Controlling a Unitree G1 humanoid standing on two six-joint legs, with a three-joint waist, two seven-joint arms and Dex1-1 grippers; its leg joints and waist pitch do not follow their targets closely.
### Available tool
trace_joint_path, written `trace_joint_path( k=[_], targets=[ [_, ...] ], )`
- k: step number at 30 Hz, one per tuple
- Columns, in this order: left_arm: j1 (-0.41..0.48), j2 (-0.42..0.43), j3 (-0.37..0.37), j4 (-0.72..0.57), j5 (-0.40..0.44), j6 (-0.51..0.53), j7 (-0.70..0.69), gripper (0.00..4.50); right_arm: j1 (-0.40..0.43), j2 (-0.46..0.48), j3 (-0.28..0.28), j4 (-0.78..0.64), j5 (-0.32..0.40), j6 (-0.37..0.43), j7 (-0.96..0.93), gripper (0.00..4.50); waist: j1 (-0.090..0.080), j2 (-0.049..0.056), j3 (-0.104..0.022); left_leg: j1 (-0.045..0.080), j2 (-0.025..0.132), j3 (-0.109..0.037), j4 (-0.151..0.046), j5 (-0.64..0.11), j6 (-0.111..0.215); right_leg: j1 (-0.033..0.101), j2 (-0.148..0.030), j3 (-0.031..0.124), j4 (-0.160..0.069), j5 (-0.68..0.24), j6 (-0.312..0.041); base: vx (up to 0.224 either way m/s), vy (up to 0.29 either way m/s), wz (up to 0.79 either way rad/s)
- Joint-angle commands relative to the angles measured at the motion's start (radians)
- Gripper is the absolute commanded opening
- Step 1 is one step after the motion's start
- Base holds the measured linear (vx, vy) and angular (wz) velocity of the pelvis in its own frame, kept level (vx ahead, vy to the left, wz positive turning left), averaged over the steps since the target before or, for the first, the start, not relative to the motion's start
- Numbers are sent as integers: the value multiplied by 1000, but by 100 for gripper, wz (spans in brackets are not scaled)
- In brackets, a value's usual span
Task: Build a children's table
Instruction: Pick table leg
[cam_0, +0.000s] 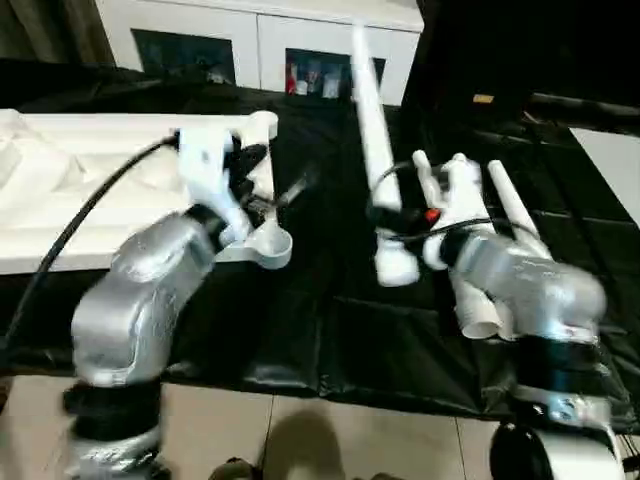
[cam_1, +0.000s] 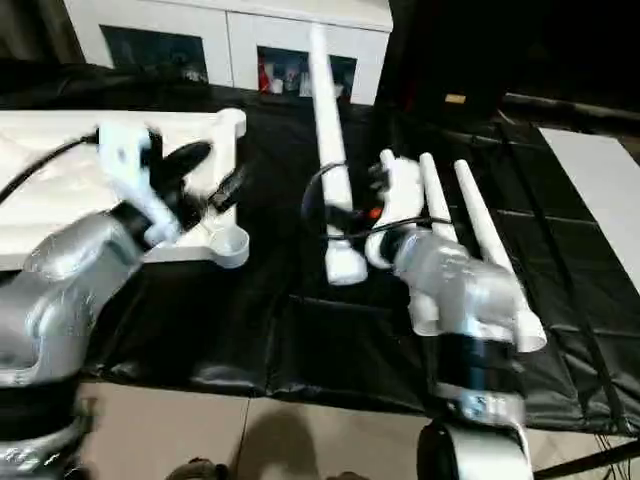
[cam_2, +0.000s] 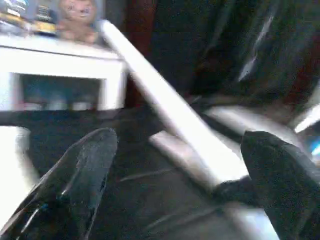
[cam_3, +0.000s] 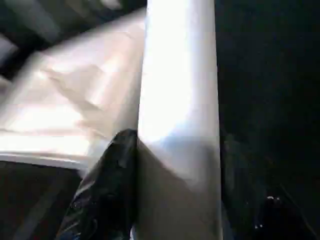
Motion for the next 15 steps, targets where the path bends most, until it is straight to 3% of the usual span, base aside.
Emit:
trace_joint_path(
  k=[1,2,4,5,11,15],
  targets=[
    [-33,-45,3,12,-92,69,13,450,22,-22,-13,-65,55,2,58,186,7,11,-74,24,53,-15,-69,-81,-3,44,-56,31,-62,79,-248,0,0,0],
    [-64,-85,14,24,-138,105,27,450,39,-29,-12,-101,80,-4,89,186,11,6,-76,25,54,-13,-65,-75,7,45,-57,33,-63,93,-252,0,0,0],
    [-102,-126,36,46,-185,153,55,450,52,-32,-12,-133,102,-16,114,186,16,14,-76,24,54,-15,-65,-72,13,45,-56,32,-62,99,-259,0,0,0],
    [-133,-150,52,71,-210,178,69,450,62,-36,-7,-156,111,-30,129,186,18,8,-76,24,54,-15,-65,-74,19,46,-57,32,-66,96,-259,0,0,0],
    [-217,-207,119,156,-293,248,111,450,105,-48,23,-268,155,-67,194,186,22,16,-73,24,55,-18,-68,-115,9,45,-57,31,-76,24,-238,0,0,0],
    [-251,-208,149,223,-318,289,146,450,132,-57,47,-319,172,-79,221,186,22,19,-74,22,54,-21,-68,-100,11,45,-55,30,-74,51,-230,0,0,0]
  ],
)
